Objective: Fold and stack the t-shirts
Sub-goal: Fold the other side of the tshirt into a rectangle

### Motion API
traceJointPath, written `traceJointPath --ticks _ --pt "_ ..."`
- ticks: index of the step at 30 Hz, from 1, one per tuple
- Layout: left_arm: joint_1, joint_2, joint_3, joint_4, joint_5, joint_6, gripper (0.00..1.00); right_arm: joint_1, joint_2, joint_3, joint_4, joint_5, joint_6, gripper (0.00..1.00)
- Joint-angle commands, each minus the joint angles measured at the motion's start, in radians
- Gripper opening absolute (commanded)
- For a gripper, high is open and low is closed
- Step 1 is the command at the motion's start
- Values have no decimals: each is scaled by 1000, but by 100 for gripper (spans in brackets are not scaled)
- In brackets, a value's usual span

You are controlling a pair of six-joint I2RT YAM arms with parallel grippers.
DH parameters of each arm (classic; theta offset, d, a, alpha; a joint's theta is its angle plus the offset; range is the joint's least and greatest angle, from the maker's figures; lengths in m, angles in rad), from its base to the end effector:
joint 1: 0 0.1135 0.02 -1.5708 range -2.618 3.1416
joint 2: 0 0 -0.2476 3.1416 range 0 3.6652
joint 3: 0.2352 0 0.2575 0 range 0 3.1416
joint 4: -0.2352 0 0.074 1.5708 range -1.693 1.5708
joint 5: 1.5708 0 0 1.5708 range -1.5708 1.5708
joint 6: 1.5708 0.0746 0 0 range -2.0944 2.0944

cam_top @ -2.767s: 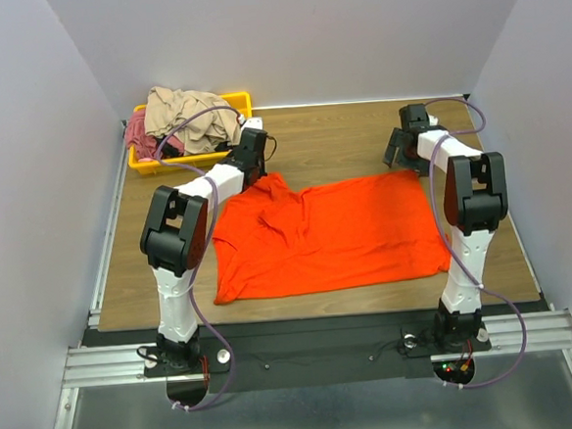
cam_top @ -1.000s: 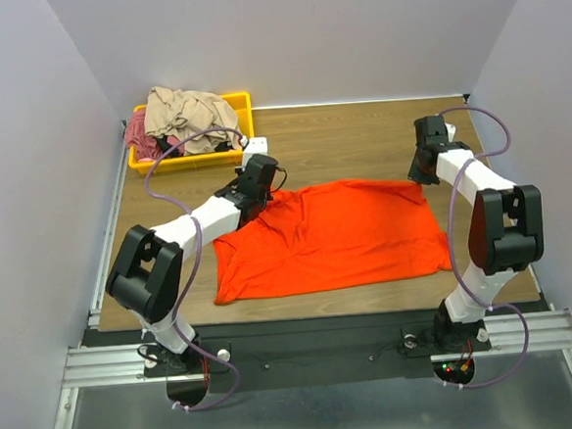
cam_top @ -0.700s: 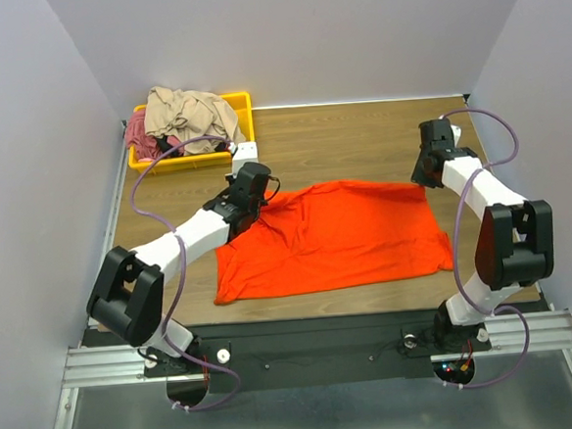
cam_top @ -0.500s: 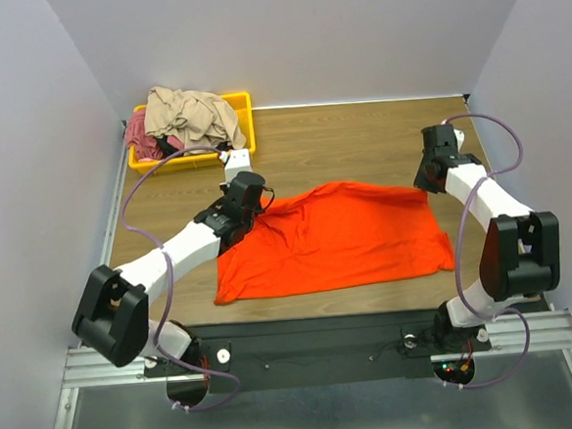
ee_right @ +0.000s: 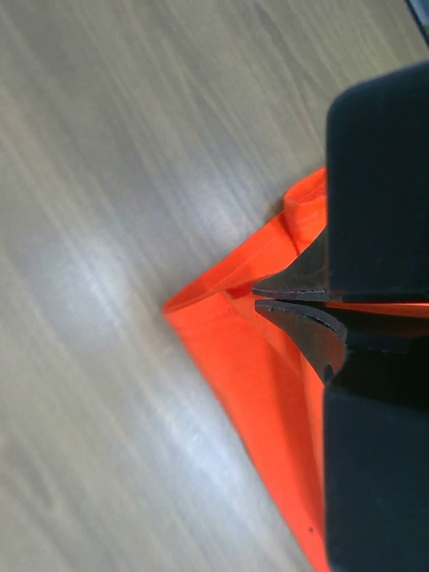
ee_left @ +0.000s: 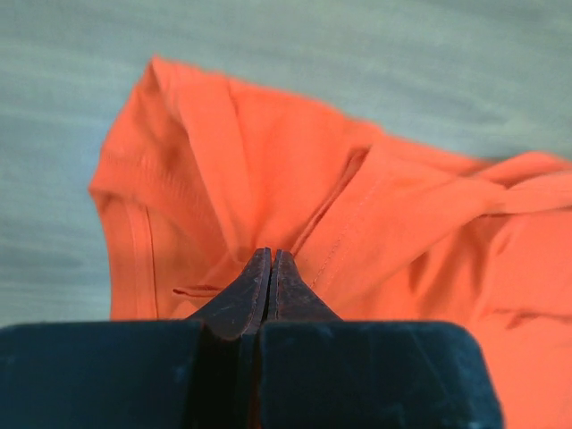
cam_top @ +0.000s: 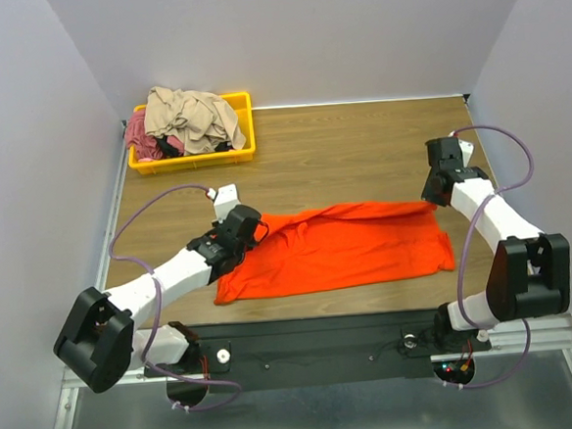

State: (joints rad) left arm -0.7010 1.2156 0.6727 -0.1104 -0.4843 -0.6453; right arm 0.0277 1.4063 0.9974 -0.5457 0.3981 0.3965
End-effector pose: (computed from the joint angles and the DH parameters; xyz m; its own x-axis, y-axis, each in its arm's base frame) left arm 0.2444 -0.1608 0.1825 -0.5445 -0.2370 -0.8046 -0.0490 0.9666 -0.2515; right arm 0.3163 -0.0202 0.1967 -0.6758 0.3374 -0.6553 0.4981 0.8644 -0.0686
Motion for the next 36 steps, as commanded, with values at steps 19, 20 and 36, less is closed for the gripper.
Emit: traceJointPath --ticks 19,20,36 --pt "-40 -183 -133 -162 82 -204 51 5 34 -71 -91 194 137 64" --pt "-38 -207 -131 -176 88 -209 62 5 23 -69 -106 209 152 99" --pt "-37 33 129 -15 87 -57 99 3 -135 -98 -7 -317 54 100"
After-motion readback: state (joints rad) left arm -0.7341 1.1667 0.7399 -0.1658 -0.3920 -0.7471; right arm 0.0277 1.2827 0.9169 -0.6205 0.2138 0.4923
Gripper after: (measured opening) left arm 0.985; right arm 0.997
